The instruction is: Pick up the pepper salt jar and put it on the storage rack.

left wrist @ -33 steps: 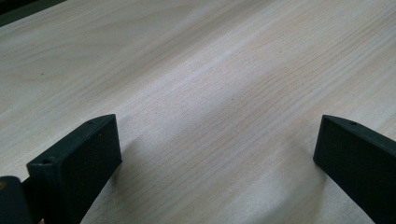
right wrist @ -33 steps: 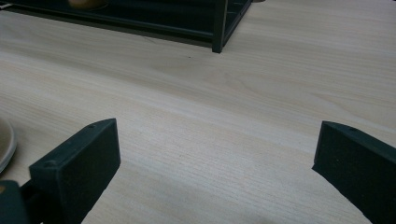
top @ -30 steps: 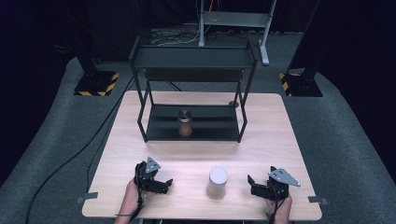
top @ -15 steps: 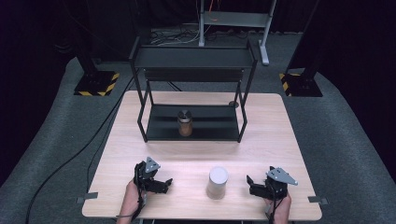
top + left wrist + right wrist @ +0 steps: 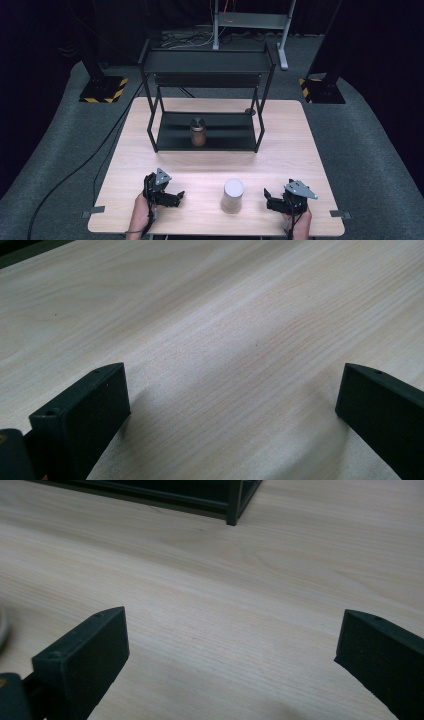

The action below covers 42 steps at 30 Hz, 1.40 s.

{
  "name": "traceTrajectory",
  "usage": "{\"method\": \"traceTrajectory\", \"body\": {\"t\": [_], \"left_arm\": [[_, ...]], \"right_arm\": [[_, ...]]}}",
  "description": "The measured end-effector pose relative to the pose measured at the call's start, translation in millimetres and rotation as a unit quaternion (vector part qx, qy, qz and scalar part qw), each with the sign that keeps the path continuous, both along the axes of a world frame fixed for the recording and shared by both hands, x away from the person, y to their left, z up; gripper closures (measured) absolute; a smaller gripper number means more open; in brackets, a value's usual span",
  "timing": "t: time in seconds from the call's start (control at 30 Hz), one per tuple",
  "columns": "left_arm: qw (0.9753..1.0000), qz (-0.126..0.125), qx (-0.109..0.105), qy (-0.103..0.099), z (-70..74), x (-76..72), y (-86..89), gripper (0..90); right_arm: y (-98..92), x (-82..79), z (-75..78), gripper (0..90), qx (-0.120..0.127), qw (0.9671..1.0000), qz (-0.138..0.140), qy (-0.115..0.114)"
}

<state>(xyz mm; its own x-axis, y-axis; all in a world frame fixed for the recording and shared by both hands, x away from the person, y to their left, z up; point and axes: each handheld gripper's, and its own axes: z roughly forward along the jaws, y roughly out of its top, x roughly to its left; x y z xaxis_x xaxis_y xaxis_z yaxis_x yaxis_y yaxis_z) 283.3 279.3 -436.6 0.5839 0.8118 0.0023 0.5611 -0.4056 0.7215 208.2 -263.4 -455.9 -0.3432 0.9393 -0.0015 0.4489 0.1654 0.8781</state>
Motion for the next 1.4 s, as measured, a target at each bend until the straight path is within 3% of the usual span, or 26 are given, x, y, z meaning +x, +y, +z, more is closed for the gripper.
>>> {"method": "traceTrajectory", "body": {"t": [0.13, 0.27, 0.57, 1.03, 1.4], "left_arm": [[1.0000, -0.002, -0.001, 0.001, 0.0, 0.6, 0.6, 0.8], [1.0000, -0.001, 0.003, -0.005, -0.3, -1.6, -0.8, 0.7], [1.0000, -0.001, 0.002, -0.004, -0.3, -1.7, -0.7, 1.0], [1.0000, -0.001, 0.004, -0.008, -0.5, -3.5, -1.6, 1.5], [1.0000, -0.002, 0.002, -0.005, -0.4, -2.0, -0.5, 1.8]], "right_arm": [[-1.4, -4.2, -0.6, 0.0, 0.019, 0.9997, -0.017, 0.003], [-2.2, -14.9, -1.7, 0.0, 0.038, 0.9993, -0.005, 0.000], [13.8, -34.4, 5.3, 0.0, 0.022, 0.9992, 0.032, -0.009], [33.6, -63.6, 14.2, 0.0, 0.035, 0.9955, 0.078, -0.041], [48.6, -64.2, 20.5, 0.0, 0.039, 0.9907, 0.117, -0.058]]}}
